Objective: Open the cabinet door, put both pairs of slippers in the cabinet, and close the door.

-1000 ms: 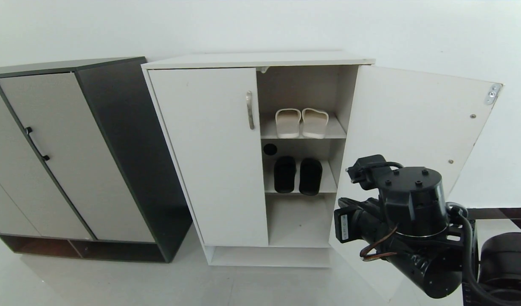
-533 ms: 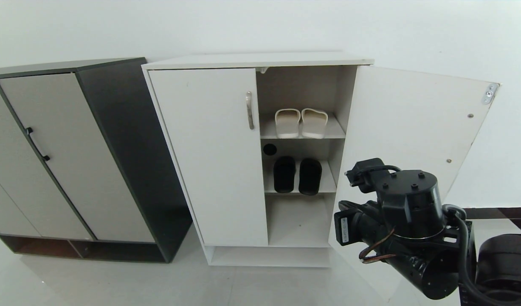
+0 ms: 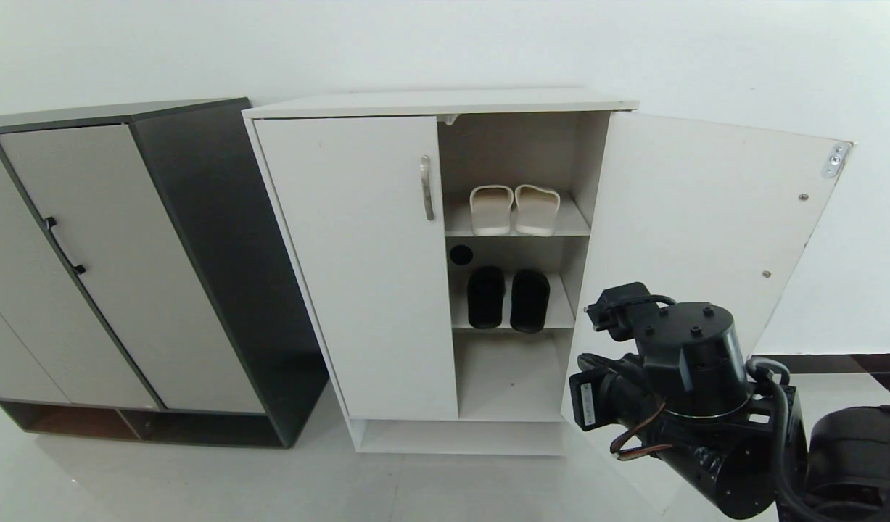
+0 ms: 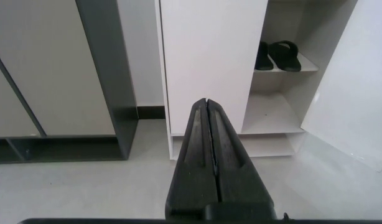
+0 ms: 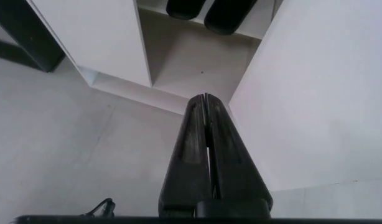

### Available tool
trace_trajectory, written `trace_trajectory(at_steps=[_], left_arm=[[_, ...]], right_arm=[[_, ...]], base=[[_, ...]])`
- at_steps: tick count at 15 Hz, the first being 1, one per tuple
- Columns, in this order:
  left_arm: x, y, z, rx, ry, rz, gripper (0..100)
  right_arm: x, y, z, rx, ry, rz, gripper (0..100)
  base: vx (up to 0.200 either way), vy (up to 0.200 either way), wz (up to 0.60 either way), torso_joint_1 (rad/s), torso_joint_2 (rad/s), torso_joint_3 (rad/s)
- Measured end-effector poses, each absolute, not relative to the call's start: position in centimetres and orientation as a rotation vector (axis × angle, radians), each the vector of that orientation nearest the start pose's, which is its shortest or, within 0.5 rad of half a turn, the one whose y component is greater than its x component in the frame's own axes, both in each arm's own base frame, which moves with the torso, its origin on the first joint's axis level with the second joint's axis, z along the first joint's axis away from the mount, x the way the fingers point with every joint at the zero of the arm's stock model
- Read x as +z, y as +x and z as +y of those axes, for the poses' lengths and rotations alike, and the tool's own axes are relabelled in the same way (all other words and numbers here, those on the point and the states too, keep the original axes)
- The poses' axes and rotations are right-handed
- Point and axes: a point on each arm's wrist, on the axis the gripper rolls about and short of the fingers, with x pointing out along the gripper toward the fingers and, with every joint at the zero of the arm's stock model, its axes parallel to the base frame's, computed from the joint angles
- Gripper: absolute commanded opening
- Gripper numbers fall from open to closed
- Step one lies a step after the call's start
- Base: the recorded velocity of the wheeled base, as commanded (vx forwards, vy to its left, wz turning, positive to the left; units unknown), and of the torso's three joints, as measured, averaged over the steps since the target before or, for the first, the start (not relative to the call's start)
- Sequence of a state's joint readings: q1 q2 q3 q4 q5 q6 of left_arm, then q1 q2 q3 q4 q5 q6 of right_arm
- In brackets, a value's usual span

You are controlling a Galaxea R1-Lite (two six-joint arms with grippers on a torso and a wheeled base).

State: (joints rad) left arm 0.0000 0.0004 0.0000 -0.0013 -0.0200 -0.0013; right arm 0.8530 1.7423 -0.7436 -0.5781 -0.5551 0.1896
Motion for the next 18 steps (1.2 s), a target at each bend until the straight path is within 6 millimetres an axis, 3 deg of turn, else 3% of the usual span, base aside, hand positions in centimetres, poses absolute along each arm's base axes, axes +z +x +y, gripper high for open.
trace_trajectory(at_steps=[4,8,18], left_arm=[[7.57,-2.28,-0.04,-0.020,-0.001,-0.001,0],[7.52,-2.27,-0.04,-0.020,-0.001,0.003,0],[7.58,-2.28,-0.04,-0.020,-0.001,-0.002,0]], right_arm=[[14.68,20.61,21.85,0.263,-0.091,0.354,0],[14.45,20.60,21.88,0.267,-0.097,0.362,0],[14.33,20.72,21.89,0.262,-0.100,0.364,0]], base=[[0.000,0.000,0.00,0.000,0.00,0.000],[0.000,0.000,0.00,0.031,-0.20,-0.283],[0.000,0.000,0.00,0.120,-0.49,-0.333]])
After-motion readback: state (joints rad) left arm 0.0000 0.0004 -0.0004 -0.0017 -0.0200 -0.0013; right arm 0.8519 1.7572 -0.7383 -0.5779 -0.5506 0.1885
